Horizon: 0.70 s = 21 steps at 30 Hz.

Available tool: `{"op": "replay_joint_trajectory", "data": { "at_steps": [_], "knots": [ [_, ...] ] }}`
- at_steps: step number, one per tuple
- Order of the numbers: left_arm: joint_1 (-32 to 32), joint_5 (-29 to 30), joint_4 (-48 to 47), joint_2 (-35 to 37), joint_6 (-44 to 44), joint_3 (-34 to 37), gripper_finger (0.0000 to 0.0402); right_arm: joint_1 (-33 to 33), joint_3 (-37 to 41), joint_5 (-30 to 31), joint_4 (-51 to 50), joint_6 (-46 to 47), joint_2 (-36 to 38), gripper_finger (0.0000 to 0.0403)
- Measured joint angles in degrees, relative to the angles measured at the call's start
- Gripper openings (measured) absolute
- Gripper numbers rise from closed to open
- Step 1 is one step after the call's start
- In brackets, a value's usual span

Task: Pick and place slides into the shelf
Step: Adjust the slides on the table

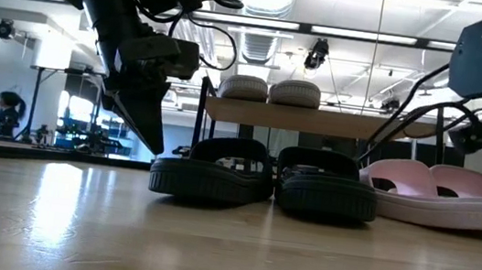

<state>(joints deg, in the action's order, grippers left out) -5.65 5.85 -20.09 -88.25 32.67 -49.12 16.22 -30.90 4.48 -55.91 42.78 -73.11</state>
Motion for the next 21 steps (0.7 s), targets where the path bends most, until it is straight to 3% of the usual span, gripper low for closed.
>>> {"op": "replay_joint_trajectory", "data": {
  "at_steps": [21],
  "knots": [
    [0.0,-0.2,0.02,-0.02,5.02,0.04,0.0002,0.01,-5.24,0.47,2.3,-5.8,-1.63,0.0008]
  ]
}}
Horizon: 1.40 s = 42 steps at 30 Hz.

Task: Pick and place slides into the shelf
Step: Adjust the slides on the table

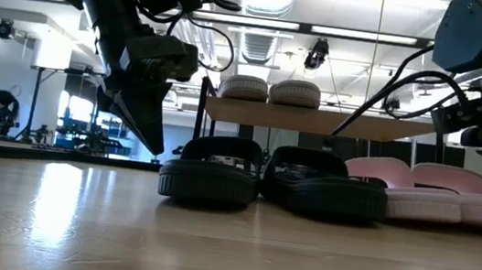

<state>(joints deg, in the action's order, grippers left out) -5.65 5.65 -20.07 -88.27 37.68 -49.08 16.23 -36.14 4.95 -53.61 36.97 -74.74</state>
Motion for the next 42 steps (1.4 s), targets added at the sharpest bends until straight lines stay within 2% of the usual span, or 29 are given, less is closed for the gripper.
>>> {"op": "replay_joint_trajectory", "data": {
  "at_steps": [3,8,14,20,26,34,40,42],
  "knots": [
    [0.01,-1.14,-0.02,0.01,3.24,0.0,0.0002,0.0,0.0,-0.21,0.09,0.0,0.0,0.0008],
    [-1.07,-7.14,0.15,0.0,6.32,0.02,0.0002,0.0,-0.02,-0.33,0.22,0.32,0.0,0.0009],
    [-2.79,-7.3,1.42,-1.41,2.07,0.06,0.0002,0.0,-0.02,-0.37,0.35,0.18,-0.02,0.0009],
    [-2.73,-7.67,9.27,-6.26,1.96,0.07,0.0002,0.0,-0.07,-0.42,2.32,-3.04,-0.02,0.0009],
    [-2.38,-5.48,13.19,-10.73,2.48,-0.33,0.0002,0.0,-0.07,-0.71,2.17,-3.41,0.02,0.0009],
    [-0.78,0.38,12.81,-9.75,2.02,-0.37,0.0002,0.0,-0.07,-2.14,1.71,-3.45,0.04,0.0009],
    [0.58,0.91,12.65,-9.64,0.82,-0.32,0.0002,0.0,-0.07,-0.7,1.63,-3.61,0.04,0.0009],
    [0.68,0.92,9.5,-8.86,0.73,-0.81,0.0002,0.0,-0.07,-0.63,1.37,-3.46,0.04,0.0009]
  ]
}}
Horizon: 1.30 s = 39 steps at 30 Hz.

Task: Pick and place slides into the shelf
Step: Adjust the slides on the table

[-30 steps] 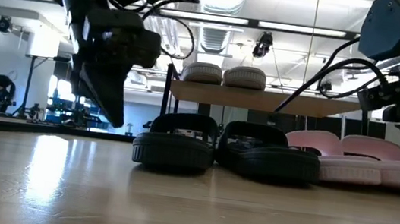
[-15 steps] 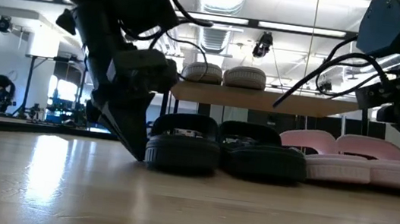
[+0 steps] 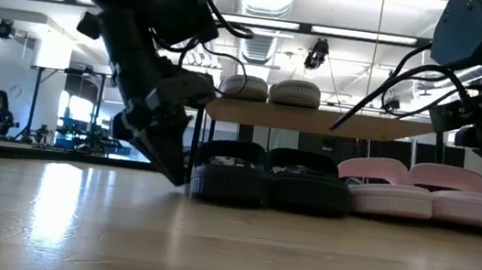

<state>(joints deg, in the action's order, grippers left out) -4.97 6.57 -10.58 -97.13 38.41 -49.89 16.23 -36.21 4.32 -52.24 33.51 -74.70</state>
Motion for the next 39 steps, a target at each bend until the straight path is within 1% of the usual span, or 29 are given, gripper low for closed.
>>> {"op": "replay_joint_trajectory", "data": {
  "at_steps": [4,6,10,13,15,18,23,25,29,31,33,34,36,39],
  "knots": [
    [-0.54,0.32,-8.95,3.2,-0.07,-0.85,0.0002,0.0,0.0,0.38,-2.57,2.9,0.02,0.0009],
    [-0.89,1.9,-11.67,5.37,-0.05,-0.68,0.0002,0.0,-0.02,0.61,-2.96,3.3,0.09,0.0009],
    [-1.14,6.71,-15.18,10.95,0.09,-0.51,0.0002,0.0,-0.1,2.67,-3.97,4.21,0.42,0.0009],
    [-0.91,10.95,-17.68,13.84,0.22,-0.41,0.0002,0.0,-0.11,6.82,-8.12,8.85,0.49,0.0009],
    [-0.42,13.37,-19.65,15.83,0.25,-0.51,0.0002,-0.02,-0.11,8.25,-10.73,11.93,0.77,0.0009],
    [0.18,15.6,-20.08,18.68,1.65,-0.73,0.0002,0.0,-0.09,9.31,-13.23,16.17,1.9,0.0009],
    [1.91,18.16,-20.22,23.99,7.96,-0.28,0.0002,0.0,-0.75,9.56,-13.34,23.0,5.83,0.0009],
    [3.31,18.57,-19.84,25.27,10.48,-0.28,0.0002,0.0,-2.09,11.17,-13.17,25.92,7.92,0.0009],
    [7.22,18.19,-18.73,27.89,12.28,0.69,0.0002,0.0,-5.55,17.17,-14.48,33.6,12.19,0.0009],
    [9.63,17.91,-18.48,28.97,12.31,1.34,0.0002,0.0,-7.6,20.73,-17.38,39.6,14.34,0.0009],
    [12.52,17.35,-16.11,29.88,12.35,1.99,0.0002,0.0,-9.37,24.07,-21.53,46.52,16.61,0.0009],
    [14.27,16.1,-14.6,30.49,12.36,2.64,0.0002,0.0,-10.3,25.56,-24.11,50.03,17.71,0.0009],
    [18.8,10.62,-9.75,31.39,12.48,4.69,0.0002,0.0,-11.64,28.0,-29.25,56.56,20.31,0.0009],
    [25.27,0.7,-0.46,31.89,13.26,9.42,0.0002,-0.02,-12.68,29.36,-35.89,63.47,23.76,0.0008]
  ]
}}
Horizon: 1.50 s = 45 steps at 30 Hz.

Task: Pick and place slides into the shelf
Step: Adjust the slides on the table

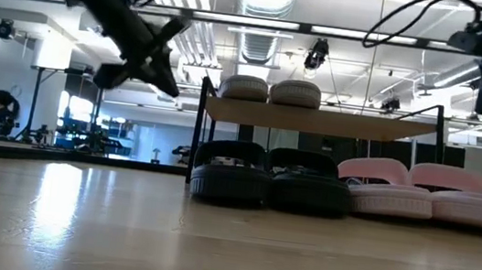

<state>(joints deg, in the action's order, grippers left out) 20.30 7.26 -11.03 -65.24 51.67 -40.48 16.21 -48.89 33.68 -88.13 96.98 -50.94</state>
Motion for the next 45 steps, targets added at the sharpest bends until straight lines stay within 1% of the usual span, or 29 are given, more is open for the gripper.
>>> {"op": "replay_joint_trajectory", "data": {
  "at_steps": [2,5,8,10,13,16,20,22,26,29,33,37,42,45],
  "knots": [
    [3.38,-4.61,7.53,-0.08,2.01,3.5,0.0002,0.0,0.13,0.02,-2.25,3.3,2.22,0.0009],
    [7.28,-10.23,17.16,-0.21,5.78,9.07,0.0001,0.0,1.58,0.06,-1.89,5.35,6.17,0.0009],
    [9.08,-13.45,25.35,-1.4,8.09,12.93,0.0002,-0.03,3.42,1.52,-1.94,8.97,8.92,0.0008],
    [9.88,-14.25,26.3,-2.42,8.71,14.24,0.0001,-0.04,4.75,2.77,-1.83,11.72,10.86,0.0009],
    [10.15,-14.76,29.32,-5.65,9.15,14.65,0.0001,-0.18,6.15,4.47,-2.04,14.59,13.12,0.0008],
    [10.04,-17.47,34.89,-10.14,9.28,14.35,0.0001,-0.58,6.29,5.81,-1.85,15.09,13.92,0.0009],
    [10.1,-18.28,43.34,-16.71,9.73,12.85,0.0001,-0.76,6.58,6.0,-1.87,14.92,14.1,0.0009],
    [10.1,-20.09,46.13,-19.46,10.45,11.54,0.0001,-0.76,6.58,5.98,-1.86,14.55,13.91,0.0009],
    [10.09,-26.84,47.08,-23.35,9.5,9.45,0.0002,-0.76,6.58,5.54,-1.8,13.97,13.64,0.0008],
    [10.1,-30.4,47.06,-24.39,7.61,9.3,0.0001,-0.76,6.58,5.5,-1.81,13.97,13.66,0.0009],
    [10.06,-33.72,46.99,-23.69,5.25,10.17,0.0002,-0.76,6.58,5.41,-1.83,13.93,13.64,0.0008],
    [9.85,-37.75,47.05,-22.09,4.9,11.0,0.0001,-0.76,6.58,5.39,-1.85,13.91,13.65,0.0009],
    [9.66,-38.49,46.94,-20.02,4.73,13.04,0.0001,-0.74,6.58,5.39,-1.87,13.78,13.64,0.0009],
    [9.69,-37.75,45.04,-18.1,3.28,14.34,0.0002,-0.74,6.58,5.32,-1.87,13.8,13.66,0.0008]
  ]
}}
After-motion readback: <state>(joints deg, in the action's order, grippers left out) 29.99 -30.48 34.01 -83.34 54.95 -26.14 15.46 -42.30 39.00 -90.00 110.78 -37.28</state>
